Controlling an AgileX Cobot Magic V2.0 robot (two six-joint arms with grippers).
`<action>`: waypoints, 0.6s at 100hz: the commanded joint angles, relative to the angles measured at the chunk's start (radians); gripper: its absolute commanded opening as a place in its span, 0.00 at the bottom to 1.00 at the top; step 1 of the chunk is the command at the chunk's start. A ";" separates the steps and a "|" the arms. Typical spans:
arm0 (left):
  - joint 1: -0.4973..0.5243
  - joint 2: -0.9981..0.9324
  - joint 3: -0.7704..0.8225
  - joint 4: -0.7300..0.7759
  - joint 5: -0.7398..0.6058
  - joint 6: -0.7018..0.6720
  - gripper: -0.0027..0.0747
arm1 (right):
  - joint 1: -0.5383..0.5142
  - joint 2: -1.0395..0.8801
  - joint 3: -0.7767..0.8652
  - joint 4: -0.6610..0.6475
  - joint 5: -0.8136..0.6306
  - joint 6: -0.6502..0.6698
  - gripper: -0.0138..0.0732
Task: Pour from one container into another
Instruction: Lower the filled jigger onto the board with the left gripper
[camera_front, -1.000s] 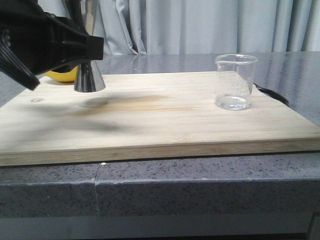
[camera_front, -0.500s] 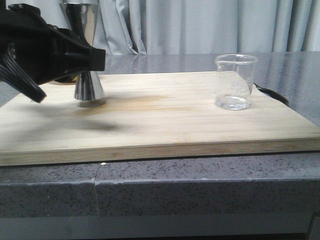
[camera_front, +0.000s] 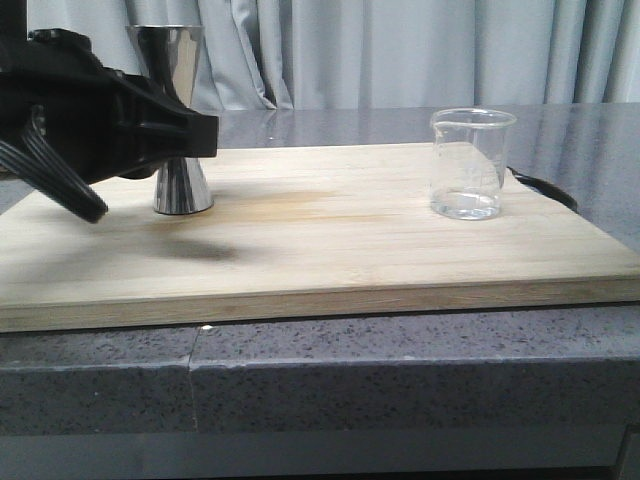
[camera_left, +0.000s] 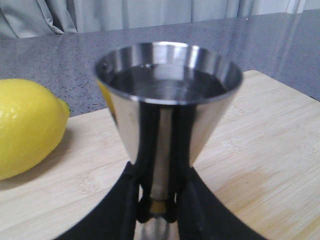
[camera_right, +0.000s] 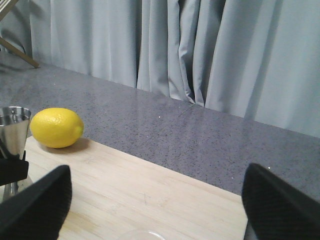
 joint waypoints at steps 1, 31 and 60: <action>-0.001 -0.024 -0.019 0.002 -0.102 -0.011 0.01 | -0.003 -0.017 -0.022 0.008 -0.082 0.000 0.87; -0.001 -0.024 0.002 0.005 -0.102 -0.011 0.01 | -0.003 -0.017 -0.022 0.008 -0.082 0.000 0.87; -0.001 -0.024 0.006 0.005 -0.101 -0.011 0.01 | -0.003 -0.017 -0.022 0.008 -0.082 0.000 0.87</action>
